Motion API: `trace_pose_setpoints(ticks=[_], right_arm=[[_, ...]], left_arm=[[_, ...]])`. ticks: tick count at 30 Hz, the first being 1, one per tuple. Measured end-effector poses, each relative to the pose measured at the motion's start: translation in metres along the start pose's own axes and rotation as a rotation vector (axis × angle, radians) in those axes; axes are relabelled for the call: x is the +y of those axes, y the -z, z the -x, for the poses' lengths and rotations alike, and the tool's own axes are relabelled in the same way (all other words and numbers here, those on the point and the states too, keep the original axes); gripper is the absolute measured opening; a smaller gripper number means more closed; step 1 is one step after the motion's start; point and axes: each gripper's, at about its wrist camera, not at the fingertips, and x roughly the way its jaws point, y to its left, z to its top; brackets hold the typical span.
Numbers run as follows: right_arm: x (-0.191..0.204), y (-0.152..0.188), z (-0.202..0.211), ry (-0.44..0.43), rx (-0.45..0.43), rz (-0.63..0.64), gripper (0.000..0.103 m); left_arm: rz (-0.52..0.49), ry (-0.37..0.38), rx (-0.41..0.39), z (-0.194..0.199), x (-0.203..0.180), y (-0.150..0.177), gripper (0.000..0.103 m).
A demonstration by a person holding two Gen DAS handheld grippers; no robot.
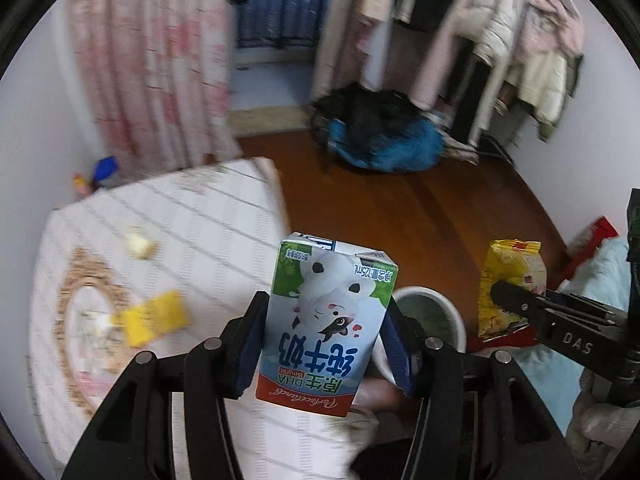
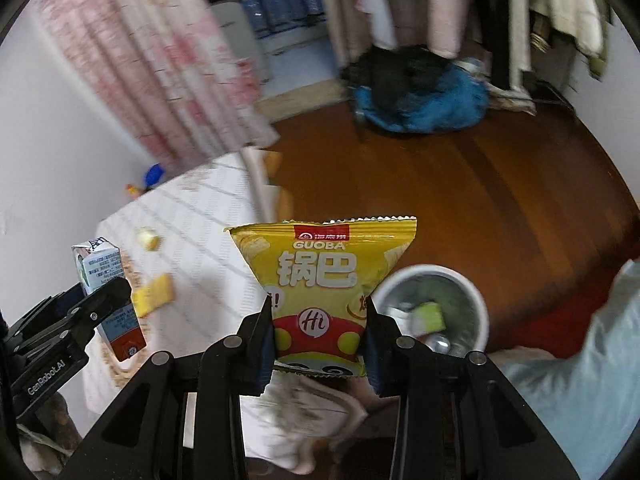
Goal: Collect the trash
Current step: 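Carry the snack bag and milk carton over the bin and release both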
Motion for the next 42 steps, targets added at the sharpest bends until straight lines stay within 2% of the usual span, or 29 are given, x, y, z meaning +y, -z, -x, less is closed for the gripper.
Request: trace_pose_setpoints(ticks=[3, 6, 11, 17, 26, 31, 32, 33, 34, 35, 37, 40, 42], right_arm=[[-0.05, 0.006, -0.014, 0.033, 0.033, -0.052, 0.038], [-0.094, 0.016, -0.039, 0.057, 0.091, -0.094, 0.038], [-0.165, 0.037, -0.099, 0.091, 0.218, -0.168, 0.037], [-0.209, 0.051, -0.152, 0.089, 0.302, -0.221, 0.037], [-0.243, 0.057, -0.215, 0.087, 0.391, -0.228, 0.038], [-0.247, 0.056, -0.236, 0.082, 0.407, -0.231, 0.04], [-0.248, 0.057, -0.24, 0.08, 0.412, -0.232, 0.047], [-0.248, 0.057, -0.242, 0.083, 0.412, -0.238, 0.054], [-0.247, 0.057, -0.244, 0.082, 0.412, -0.241, 0.073], [-0.248, 0.058, -0.245, 0.08, 0.411, -0.245, 0.084], [-0.248, 0.058, -0.246, 0.086, 0.408, -0.249, 0.087], [-0.249, 0.06, -0.242, 0.115, 0.408, -0.254, 0.098], [-0.247, 0.06, -0.239, 0.138, 0.407, -0.244, 0.099]], left_arm=[[0.001, 0.058, 0.057, -0.03, -0.036, 0.001, 0.05], [0.032, 0.124, 0.148, -0.071, -0.062, 0.004, 0.05], [0.078, 0.186, 0.292, -0.143, -0.097, 0.014, 0.05], [0.085, 0.226, 0.412, -0.202, -0.127, 0.028, 0.05], [0.107, 0.207, 0.491, -0.249, -0.136, 0.038, 0.052], [0.117, 0.177, 0.489, -0.257, -0.129, 0.038, 0.077], [0.114, 0.161, 0.487, -0.257, -0.127, 0.038, 0.083], [0.111, 0.151, 0.485, -0.259, -0.125, 0.039, 0.095], [0.101, 0.135, 0.48, -0.257, -0.124, 0.039, 0.098], [0.088, 0.117, 0.478, -0.257, -0.121, 0.04, 0.098], [0.064, 0.082, 0.472, -0.256, -0.121, 0.042, 0.098], [0.03, 0.038, 0.442, -0.248, -0.118, 0.045, 0.098], [-0.004, -0.009, 0.416, -0.243, -0.117, 0.047, 0.098]])
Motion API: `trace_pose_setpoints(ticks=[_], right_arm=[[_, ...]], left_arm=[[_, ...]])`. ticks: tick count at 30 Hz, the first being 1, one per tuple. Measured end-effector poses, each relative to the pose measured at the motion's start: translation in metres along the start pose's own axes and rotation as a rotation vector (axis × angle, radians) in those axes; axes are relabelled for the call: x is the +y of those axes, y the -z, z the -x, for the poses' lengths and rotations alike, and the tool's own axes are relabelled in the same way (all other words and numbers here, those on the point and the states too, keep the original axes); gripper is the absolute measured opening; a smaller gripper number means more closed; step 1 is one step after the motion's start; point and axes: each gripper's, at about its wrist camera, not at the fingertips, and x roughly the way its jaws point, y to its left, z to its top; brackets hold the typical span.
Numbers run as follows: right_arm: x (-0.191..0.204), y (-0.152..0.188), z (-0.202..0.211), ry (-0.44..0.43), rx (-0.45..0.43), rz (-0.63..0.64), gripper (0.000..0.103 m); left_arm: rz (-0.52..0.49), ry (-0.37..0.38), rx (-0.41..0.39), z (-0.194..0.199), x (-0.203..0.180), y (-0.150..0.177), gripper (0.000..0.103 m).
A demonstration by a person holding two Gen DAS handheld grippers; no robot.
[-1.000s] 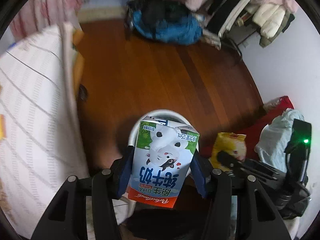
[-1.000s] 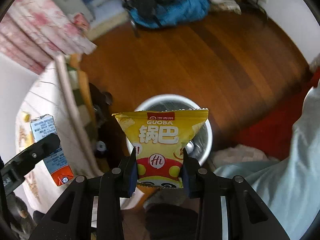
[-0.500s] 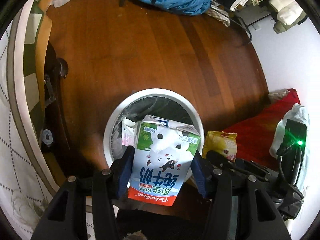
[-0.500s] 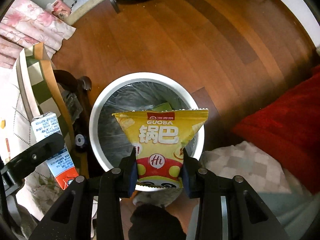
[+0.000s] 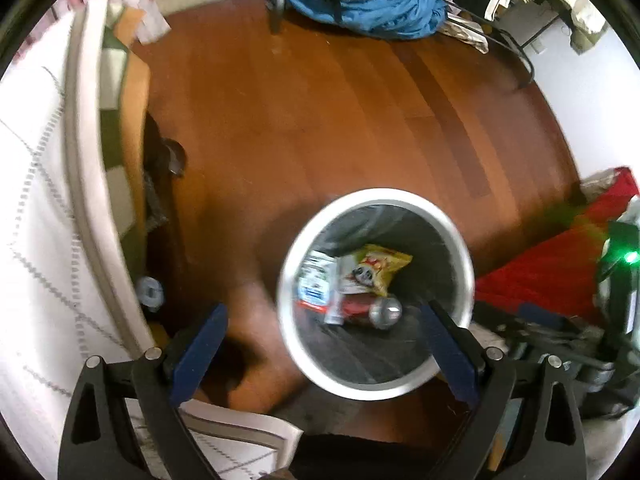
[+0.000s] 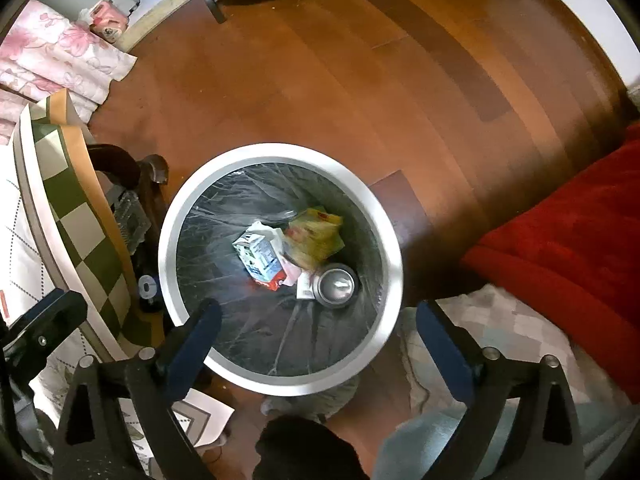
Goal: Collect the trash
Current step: 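Carry the snack bag and milk carton over the bin and release both, then move both tools back over the table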
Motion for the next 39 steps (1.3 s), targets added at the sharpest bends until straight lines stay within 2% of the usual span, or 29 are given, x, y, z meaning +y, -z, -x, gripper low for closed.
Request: trace_pose_setpoints(ticks=[2, 4, 20, 33, 39], right_arm=[[0.004, 0.004, 0.005, 0.016, -0.003, 0.009, 0.099], [0.008, 0.009, 0.009, 0.027, 0.0, 0.018, 0.099], [0.013, 0.051, 0.065, 0.039, -0.065, 0.02, 0.1], [0.027, 0.081, 0.167, 0.033, -0.221, 0.04, 0.1], [0.041, 0.101, 0.215, 0.017, -0.292, 0.047, 0.1]], left_arm=[[-0.02, -0.046, -0.016, 0.003, 0.002, 0.006, 0.098], [-0.019, -0.06, -0.019, 0.006, 0.005, 0.011, 0.098], [-0.046, -0.108, -0.122, 0.063, 0.0, 0.024, 0.098], [-0.096, -0.086, -0.269, 0.146, -0.011, 0.039, 0.098], [-0.074, -0.068, -0.325, 0.189, -0.003, 0.047, 0.098]])
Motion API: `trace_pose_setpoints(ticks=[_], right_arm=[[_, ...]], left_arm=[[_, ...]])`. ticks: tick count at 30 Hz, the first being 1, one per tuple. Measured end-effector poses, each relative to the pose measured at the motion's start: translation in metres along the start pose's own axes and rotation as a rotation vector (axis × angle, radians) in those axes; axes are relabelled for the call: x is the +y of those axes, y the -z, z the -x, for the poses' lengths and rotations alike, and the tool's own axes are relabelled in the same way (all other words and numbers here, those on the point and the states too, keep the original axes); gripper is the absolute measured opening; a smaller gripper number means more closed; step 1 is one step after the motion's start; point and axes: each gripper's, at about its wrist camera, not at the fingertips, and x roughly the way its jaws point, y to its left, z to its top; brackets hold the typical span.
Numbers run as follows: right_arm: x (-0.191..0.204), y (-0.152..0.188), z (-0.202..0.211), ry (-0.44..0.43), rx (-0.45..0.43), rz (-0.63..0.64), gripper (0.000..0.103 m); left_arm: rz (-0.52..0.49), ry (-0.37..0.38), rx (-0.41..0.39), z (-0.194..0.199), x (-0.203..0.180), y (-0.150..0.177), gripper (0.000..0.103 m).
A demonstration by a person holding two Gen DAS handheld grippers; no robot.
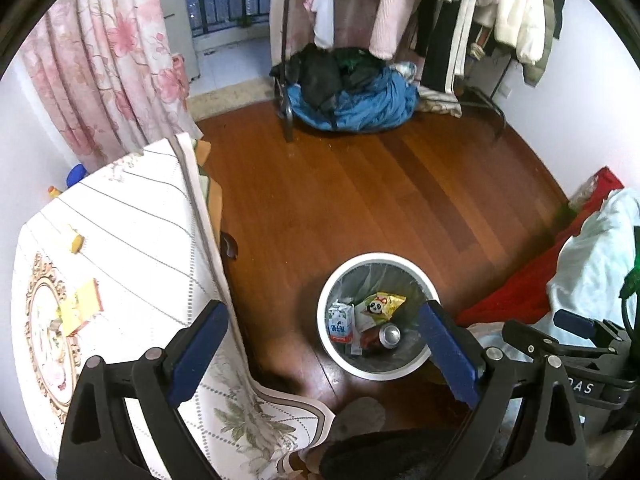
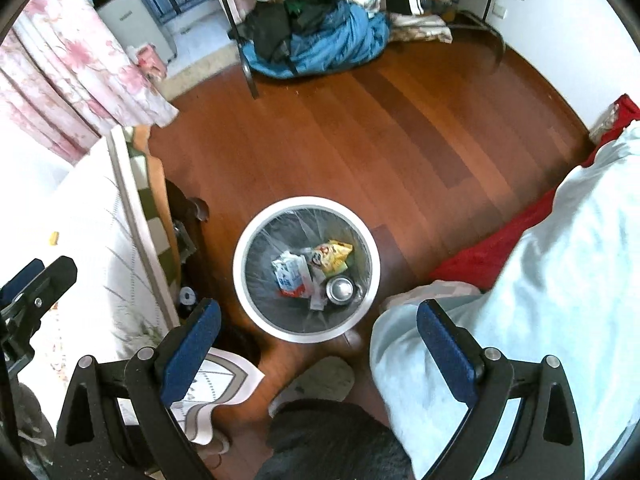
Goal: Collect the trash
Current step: 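Move both tools back over the table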
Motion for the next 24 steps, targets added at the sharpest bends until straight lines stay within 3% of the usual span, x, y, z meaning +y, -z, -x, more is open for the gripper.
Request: trace_pose_setpoints(ticks=[7, 12, 18, 24], right_arm=[[0.039, 0.006, 0.046, -0.057, -0.068, 0.009, 0.1], [0.106, 0.012, 0.05, -0.121, -0.078, 0.085, 0.1], [0.244, 0.023, 0.006, -0.183, 0.015, 0.338, 0.1], [0.42, 0.048, -0.06, -0.167, 0.14, 0.784, 0.1]], left_arm=[[0.096, -0.026, -0.05, 0.039, 0.048, 0.002, 0.098], [0.189, -0.162, -0.074, 0.055, 0.13, 0.02, 0.098], [0.363, -0.415, -0.037, 0.057, 0.259, 0.071, 0.098], [0.577, -0.51, 0.066, 0.033, 0.356, 0.142, 0.098]])
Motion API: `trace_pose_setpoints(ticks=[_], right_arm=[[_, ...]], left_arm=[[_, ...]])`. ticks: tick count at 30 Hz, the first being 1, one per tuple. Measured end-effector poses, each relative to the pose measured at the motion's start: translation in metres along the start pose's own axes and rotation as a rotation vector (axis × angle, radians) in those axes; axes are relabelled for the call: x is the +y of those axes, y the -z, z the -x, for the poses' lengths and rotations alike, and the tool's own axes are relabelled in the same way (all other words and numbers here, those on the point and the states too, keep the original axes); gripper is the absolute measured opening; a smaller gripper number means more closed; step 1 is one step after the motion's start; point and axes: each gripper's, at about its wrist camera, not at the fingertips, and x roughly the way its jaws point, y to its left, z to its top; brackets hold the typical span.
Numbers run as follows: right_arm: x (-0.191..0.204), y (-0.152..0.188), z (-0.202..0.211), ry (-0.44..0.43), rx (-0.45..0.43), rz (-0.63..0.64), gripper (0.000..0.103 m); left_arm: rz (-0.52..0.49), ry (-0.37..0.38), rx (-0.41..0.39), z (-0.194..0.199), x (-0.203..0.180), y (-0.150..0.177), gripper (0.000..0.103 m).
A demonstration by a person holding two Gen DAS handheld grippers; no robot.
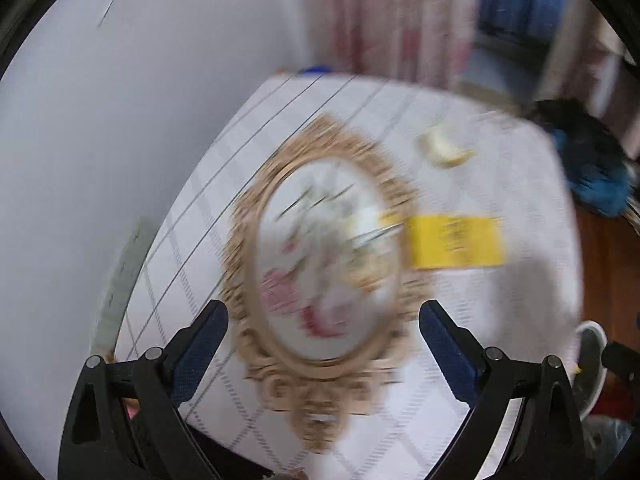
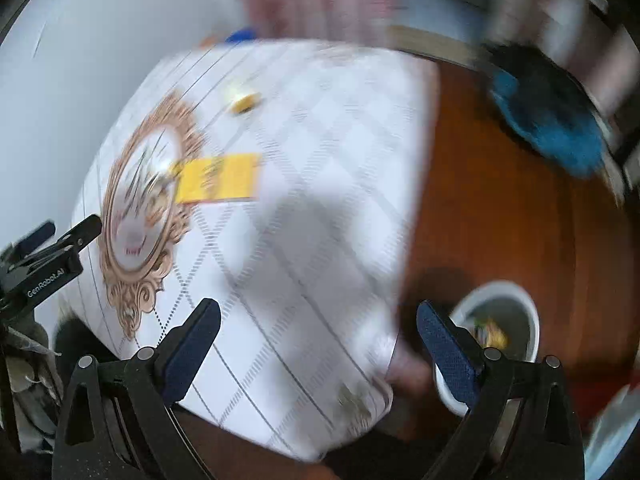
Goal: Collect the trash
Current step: 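Grasp the yellow HAOMAO box with the right tool while the left tool grasps the clear cup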
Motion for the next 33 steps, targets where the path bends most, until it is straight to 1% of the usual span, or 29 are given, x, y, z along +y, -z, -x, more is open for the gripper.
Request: trace_pose_setpoints(ticks=[1, 4, 7, 10, 12, 16, 18, 19, 21, 22, 23, 24, 25, 27, 31, 33], right_arm=[[0.015, -0.013, -0.013, 0.007, 0.025, 0.057, 0.1], [0.064, -0.046, -0.047, 0.057, 0.085, 0.248, 0.1], [0.094, -0.073, -0.075, 0.088, 0.131, 0.406, 0.1], [0.125, -0.095, -0.1, 0.127, 0.154, 0.617, 0.1], [0.132, -0.102, -0.116, 0.121, 0.198, 0.674, 0.1], [0.132, -0.113, -0.144, 0.09, 0.272, 0.704, 0.1], [0.128, -0.115, -0.151, 0.052, 0.288, 0.684, 0.099], [0.124, -0.115, -0.151, 0.037, 0.281, 0.664, 0.099], [0.113, -0.114, -0.149, 0.01, 0.265, 0.606, 0.094], [0.107, -0.112, -0.145, 0.006, 0.244, 0.572, 0.087], [0.103, -0.111, -0.142, 0.006, 0.23, 0.541, 0.074], [0.096, -0.109, -0.136, 0.007, 0.21, 0.481, 0.069], [0.088, -0.105, -0.133, 0.001, 0.21, 0.416, 0.069], [0.065, -0.094, -0.128, -0.013, 0.213, 0.233, 0.069], [0.022, -0.06, -0.116, -0.025, 0.208, -0.04, 0.069], [0.004, -0.041, -0.108, -0.038, 0.197, -0.155, 0.069]], left_arm=[[0.026, -0.012, 0.025, -0.014, 0.013, 0.004, 0.098], [0.068, -0.023, 0.066, -0.037, 0.032, 0.011, 0.098], [0.109, -0.019, 0.096, -0.054, 0.047, 0.014, 0.098], [0.137, -0.01, 0.112, -0.066, 0.056, 0.014, 0.098], [0.143, -0.006, 0.122, -0.072, 0.057, 0.013, 0.098], [0.15, -0.004, 0.127, -0.077, 0.061, 0.014, 0.098], [0.148, 0.0, 0.128, -0.081, 0.062, 0.013, 0.098], [0.144, 0.001, 0.125, -0.08, 0.063, 0.014, 0.098], [0.138, 0.003, 0.12, -0.08, 0.065, 0.015, 0.098], [0.135, 0.006, 0.119, -0.082, 0.064, 0.013, 0.098], [0.129, 0.009, 0.115, -0.079, 0.061, 0.013, 0.098], [0.125, 0.011, 0.111, -0.077, 0.061, 0.013, 0.098], [0.119, 0.018, 0.107, -0.074, 0.06, 0.014, 0.098], [0.1, 0.033, 0.095, -0.069, 0.057, 0.016, 0.098], [0.039, 0.053, 0.074, -0.06, 0.045, 0.02, 0.098], [0.003, 0.072, 0.076, -0.061, 0.036, 0.02, 0.098]])
